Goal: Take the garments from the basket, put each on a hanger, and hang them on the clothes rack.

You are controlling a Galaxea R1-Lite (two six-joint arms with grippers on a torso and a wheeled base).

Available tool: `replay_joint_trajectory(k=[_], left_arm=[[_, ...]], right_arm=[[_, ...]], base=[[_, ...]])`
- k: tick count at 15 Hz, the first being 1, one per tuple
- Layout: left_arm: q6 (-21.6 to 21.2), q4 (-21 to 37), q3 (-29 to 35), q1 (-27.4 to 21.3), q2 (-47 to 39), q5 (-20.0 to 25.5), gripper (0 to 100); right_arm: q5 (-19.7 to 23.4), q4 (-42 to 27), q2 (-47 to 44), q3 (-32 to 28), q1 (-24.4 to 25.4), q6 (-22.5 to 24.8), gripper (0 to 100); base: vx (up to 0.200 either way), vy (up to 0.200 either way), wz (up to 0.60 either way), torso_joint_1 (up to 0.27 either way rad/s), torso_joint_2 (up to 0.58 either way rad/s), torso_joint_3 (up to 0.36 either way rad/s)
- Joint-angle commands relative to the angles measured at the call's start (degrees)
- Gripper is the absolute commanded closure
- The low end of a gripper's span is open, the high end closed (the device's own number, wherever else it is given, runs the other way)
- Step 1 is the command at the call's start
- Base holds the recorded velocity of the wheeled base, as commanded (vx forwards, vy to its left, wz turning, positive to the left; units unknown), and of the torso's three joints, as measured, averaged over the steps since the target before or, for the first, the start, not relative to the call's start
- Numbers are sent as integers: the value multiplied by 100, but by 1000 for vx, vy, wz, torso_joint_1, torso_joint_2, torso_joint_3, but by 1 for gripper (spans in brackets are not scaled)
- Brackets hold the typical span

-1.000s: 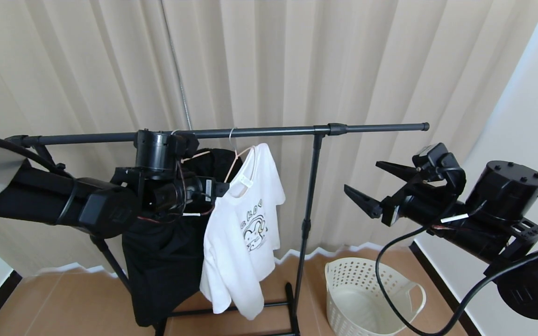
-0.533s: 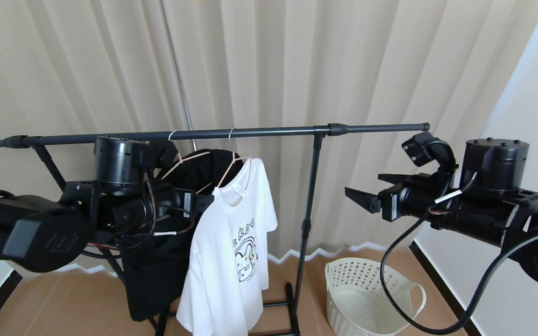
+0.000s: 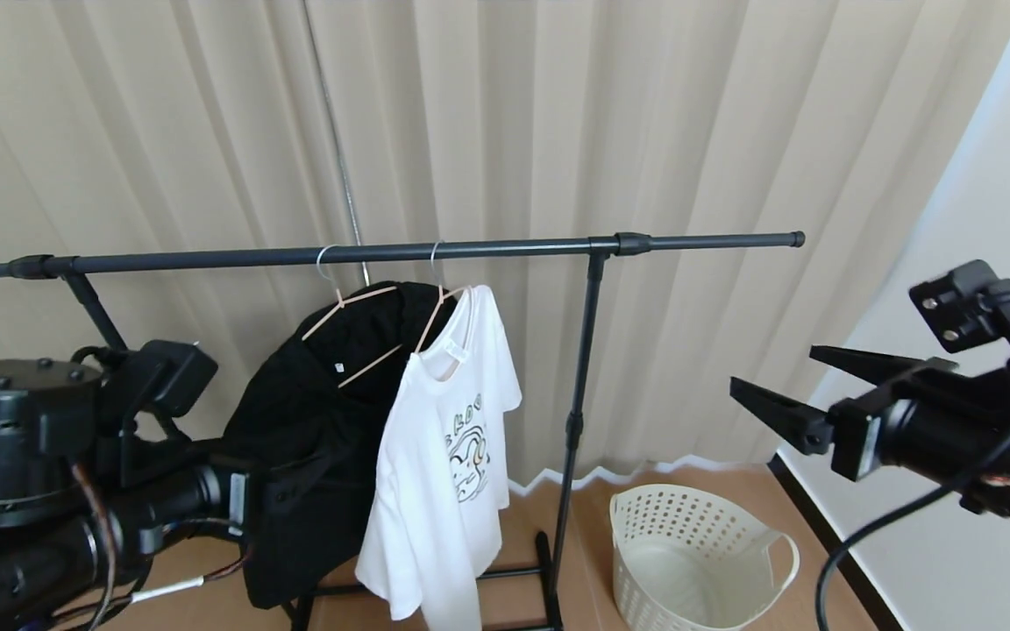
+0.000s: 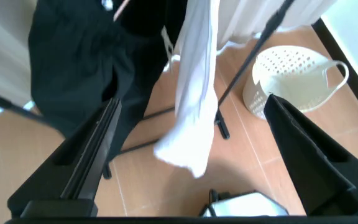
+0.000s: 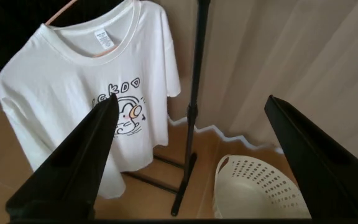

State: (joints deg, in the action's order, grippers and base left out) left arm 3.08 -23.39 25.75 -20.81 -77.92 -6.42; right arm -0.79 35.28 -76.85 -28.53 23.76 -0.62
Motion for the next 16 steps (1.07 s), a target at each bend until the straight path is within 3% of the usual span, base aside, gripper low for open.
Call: replay_joint_trajectory(k=[1, 3, 5, 7, 9, 11, 13, 16], left_arm=[[8, -60, -1045, -11, 1464, 1, 0], [-10, -25, -1564, -28, 2343, 1, 0], [-282, 98, -2082, 7, 3248, -26, 0], [-467, 661, -2478, 16, 4400, -43, 0], [-458, 1364, -2496, 16, 5182, -52, 0], [-475, 2796, -2381, 51, 6571, -52, 0], [-458, 2972, -2311, 481, 6861, -17, 0], [-484, 2972, -2320, 1264, 6887, 1, 0]], right_arm=[[-615, -12, 1374, 998, 516, 9, 0], [-888, -232, 2095, 1482, 700, 36, 0], [-1090, -1102, 3036, 1745, 902, 36, 0], [-1081, -2412, 4284, 1939, 938, 45, 0], [-1072, -3106, 5154, 2088, 867, 106, 0], [-1037, -3756, 6331, 2615, 366, 343, 0], [-1011, -3783, 6604, 2694, 190, 326, 0], [-984, -3783, 6595, 2703, -715, 326, 0]], base=[[0, 0, 0, 0, 0, 0], [0, 0, 0, 0, 0, 0], [0, 0, 0, 0, 0, 0], [0, 0, 0, 0, 0, 0], [0, 0, 0, 0, 0, 0], [0, 0, 0, 0, 0, 0], [0, 0, 0, 0, 0, 0], [0, 0, 0, 0, 0, 0]])
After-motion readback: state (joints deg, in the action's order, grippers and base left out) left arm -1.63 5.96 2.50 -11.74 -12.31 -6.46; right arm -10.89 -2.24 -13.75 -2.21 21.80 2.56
